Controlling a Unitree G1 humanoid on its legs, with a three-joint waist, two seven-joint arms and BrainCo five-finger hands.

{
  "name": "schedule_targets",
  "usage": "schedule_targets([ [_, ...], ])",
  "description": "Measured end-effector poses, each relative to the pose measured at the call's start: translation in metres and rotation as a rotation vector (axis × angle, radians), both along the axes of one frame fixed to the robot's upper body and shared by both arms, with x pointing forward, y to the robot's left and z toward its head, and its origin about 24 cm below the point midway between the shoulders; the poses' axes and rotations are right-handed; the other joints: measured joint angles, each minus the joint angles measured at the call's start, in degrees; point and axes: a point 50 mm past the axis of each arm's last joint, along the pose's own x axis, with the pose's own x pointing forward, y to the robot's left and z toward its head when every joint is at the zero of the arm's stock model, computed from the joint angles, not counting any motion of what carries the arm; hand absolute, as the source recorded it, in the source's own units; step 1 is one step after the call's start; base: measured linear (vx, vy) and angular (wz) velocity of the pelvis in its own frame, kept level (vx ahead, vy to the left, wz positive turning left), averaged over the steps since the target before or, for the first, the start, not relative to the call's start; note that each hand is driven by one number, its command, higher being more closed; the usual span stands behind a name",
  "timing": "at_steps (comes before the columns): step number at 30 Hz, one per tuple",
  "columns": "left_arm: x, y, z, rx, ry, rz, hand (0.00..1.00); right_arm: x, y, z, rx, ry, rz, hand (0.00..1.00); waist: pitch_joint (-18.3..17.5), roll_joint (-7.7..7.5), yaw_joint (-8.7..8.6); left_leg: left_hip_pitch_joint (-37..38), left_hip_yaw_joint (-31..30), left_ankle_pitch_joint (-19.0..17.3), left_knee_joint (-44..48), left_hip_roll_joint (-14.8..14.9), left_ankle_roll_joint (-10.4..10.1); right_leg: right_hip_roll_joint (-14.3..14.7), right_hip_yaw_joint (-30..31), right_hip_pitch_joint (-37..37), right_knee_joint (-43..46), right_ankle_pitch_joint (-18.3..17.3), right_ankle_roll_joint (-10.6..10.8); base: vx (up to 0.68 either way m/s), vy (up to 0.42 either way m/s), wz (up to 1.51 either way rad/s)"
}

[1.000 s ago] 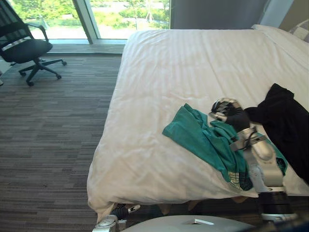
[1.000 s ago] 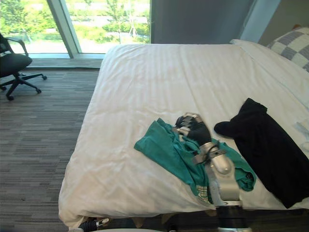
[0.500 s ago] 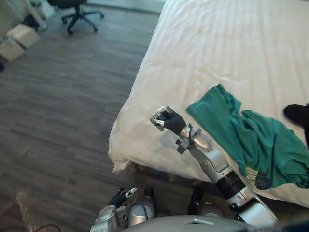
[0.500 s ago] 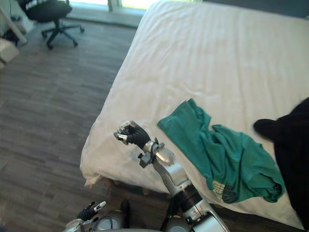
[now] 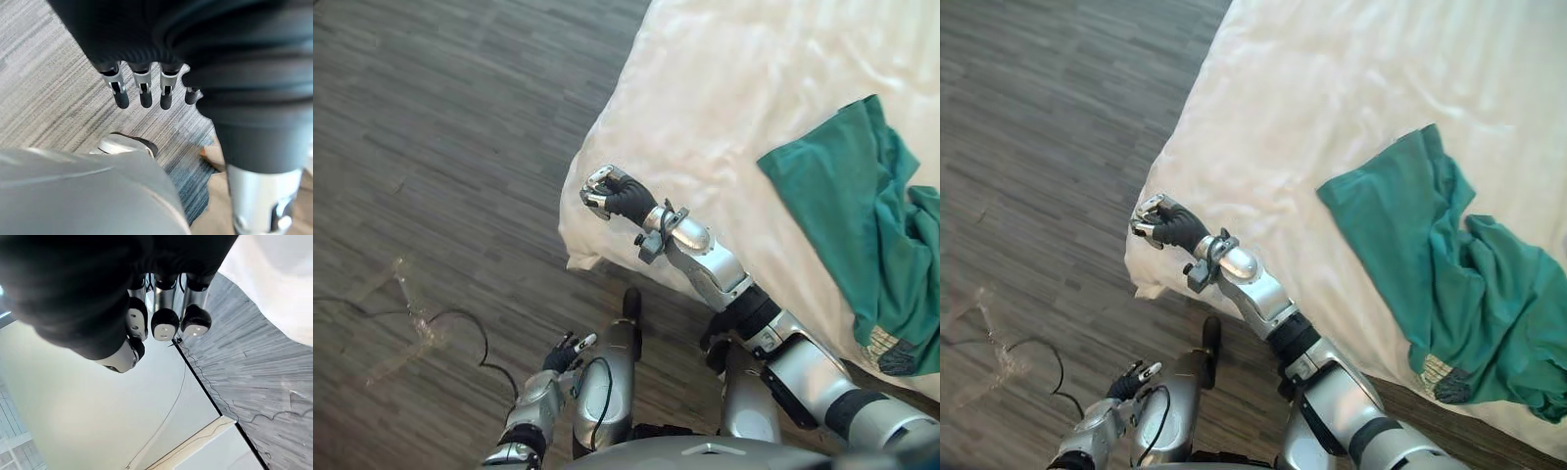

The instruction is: Tidy the bed and pick cloth on bed and put in laundry

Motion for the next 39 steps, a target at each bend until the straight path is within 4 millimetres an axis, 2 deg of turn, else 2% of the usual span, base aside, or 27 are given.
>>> schedule_targets([
  [8, 0.024, -0.013, 0.011, -0.051, -0.076, 0.041, 0.0, -0.006, 0.011, -0.008, -0.002, 0.041, 0.01, 1.0, 1.5, 2.41, -0.44, -7.5, 0.2, -0.5, 4.8, 0.8, 0.2, -1.9, 0.5, -8.1, 7.7, -2.5, -1.5, -0.13, -0.024, 0.05],
  [12, 0.04, -0.02, 0.02, -0.087, -0.129, 0.081, 0.0, -0.01, 0.012, -0.019, -0.012, 0.083, -0.013, 1.0, 1.6, 2.58, -0.45, -10.2, 2.0, 0.1, 5.2, 2.2, -0.1, -2.0, 0.7, -11.4, 9.0, -2.7, -2.1, -0.05, -0.042, 0.02],
  [15, 0.05, -0.027, 0.026, -0.116, -0.148, 0.108, 0.0, -0.006, 0.008, -0.039, -0.066, 0.146, -0.089, 1.0, 1.6, 2.63, -0.53, -11.7, 2.6, 0.5, 6.1, 2.7, -0.1, -1.9, 1.5, -13.5, 10.1, -2.7, -2.4, 0.01, -0.024, -0.1],
  [17, 0.06, -0.034, 0.031, -0.152, -0.175, 0.133, 0.0, 0.007, -0.003, -0.058, -0.088, 0.223, -0.228, 1.0, 1.6, 2.78, -0.91, -12.9, 3.3, 0.4, 6.8, 3.3, -0.1, -1.4, 1.9, -14.7, 10.3, -2.4, -2.8, 0.03, -0.009, -0.13],
  [18, 0.062, -0.036, 0.033, -0.16, -0.182, 0.138, 0.0, 0.01, -0.006, -0.06, -0.088, 0.228, -0.251, 1.0, 1.6, 2.78, -0.95, -13.2, 3.4, 0.4, 6.9, 3.4, -0.2, -1.3, 1.9, -15.0, 10.3, -2.4, -2.9, 0.03, -0.006, -0.08],
  [19, 0.07, -0.04, 0.038, -0.176, -0.201, 0.146, 0.0, 0.015, -0.01, -0.06, -0.094, 0.217, -0.282, 1.0, 1.6, 2.83, -1.05, -14.3, 3.5, 0.4, 7.3, 3.6, -0.2, -1.2, 2.0, -16.0, 10.4, -2.3, -3.1, 0.01, -0.006, -0.05],
  [23, 0.093, -0.054, 0.058, -0.265, -0.282, 0.222, 0.0, 0.024, 0.0, -0.046, -0.075, 0.187, -0.274, 1.0, 1.8, 3.21, -1.81, -17.8, 4.7, 0.5, 9.1, 4.7, -0.1, -1.1, 2.6, -19.8, 11.7, -2.0, -3.5, -0.01, -0.002, -0.05],
  [24, 0.099, -0.059, 0.063, -0.295, -0.298, 0.245, 0.0, 0.025, 0.001, -0.042, -0.049, 0.188, -0.273, 1.0, 2.0, 3.69, -1.93, -18.8, 5.4, 0.5, 9.8, 5.4, -0.1, -1.1, 2.7, -20.7, 11.9, -1.9, -3.7, -0.04, 0.002, -0.04],
  [29, 0.111, -0.07, 0.074, -0.364, -0.315, 0.292, 0.0, 0.031, -0.005, -0.034, 0.018, 0.206, -0.289, 1.0, 2.3, 4.27, -2.25, -21.1, 8.5, 1.0, 10.4, 7.3, 0.5, -1.0, 3.0, -23.1, 12.0, -1.2, -4.1, -0.04, -0.002, 0.02],
  [33, 0.114, -0.071, 0.079, -0.36, -0.318, 0.315, 0.0, 0.04, -0.024, -0.044, 0.103, 0.329, -0.368, 1.0, 2.5, 4.14, -3.23, -21.7, 10.9, 1.0, 12.1, 8.4, 1.3, -0.8, 4.2, -23.9, 11.8, -0.5, -4.0, -0.05, 0.019, -0.11],
  [35, 0.113, -0.069, 0.079, -0.35, -0.298, 0.335, 0.0, 0.042, -0.052, -0.066, 0.219, 0.468, -0.487, 1.0, 2.9, 3.59, -4.51, -21.3, 11.9, 0.0, 13.7, 9.2, 2.0, -0.1, 5.4, -23.4, 10.6, 0.6, -3.3, -0.06, 0.052, -0.33],
  [36, 0.113, -0.067, 0.079, -0.35, -0.297, 0.344, 0.0, 0.041, -0.056, -0.072, 0.238, 0.496, -0.509, 1.0, 3.0, 3.31, -4.88, -21.1, 12.4, -0.1, 13.8, 9.4, 2.1, 0.0, 5.6, -23.2, 10.2, 0.9, -3.3, -0.08, 0.072, -0.44],
  [38, 0.111, -0.063, 0.078, -0.354, -0.28, 0.367, 0.0, 0.03, -0.09, -0.106, 0.302, 0.595, -0.635, 1.0, 4.0, 1.73, -6.92, -17.9, 14.7, -1.1, 13.2, 10.1, 2.4, 1.2, 7.0, -20.7, 7.1, 1.8, -2.2, -0.05, 0.069, -0.54],
  [39, 0.109, -0.063, 0.076, -0.355, -0.267, 0.363, 0.0, 0.027, -0.097, -0.114, 0.303, 0.606, -0.657, 1.0, 4.1, 1.44, -7.16, -16.9, 15.2, -1.2, 12.9, 10.1, 2.4, 1.2, 7.2, -19.9, 6.6, 2.1, -2.0, 0.0, 0.084, -0.58],
])
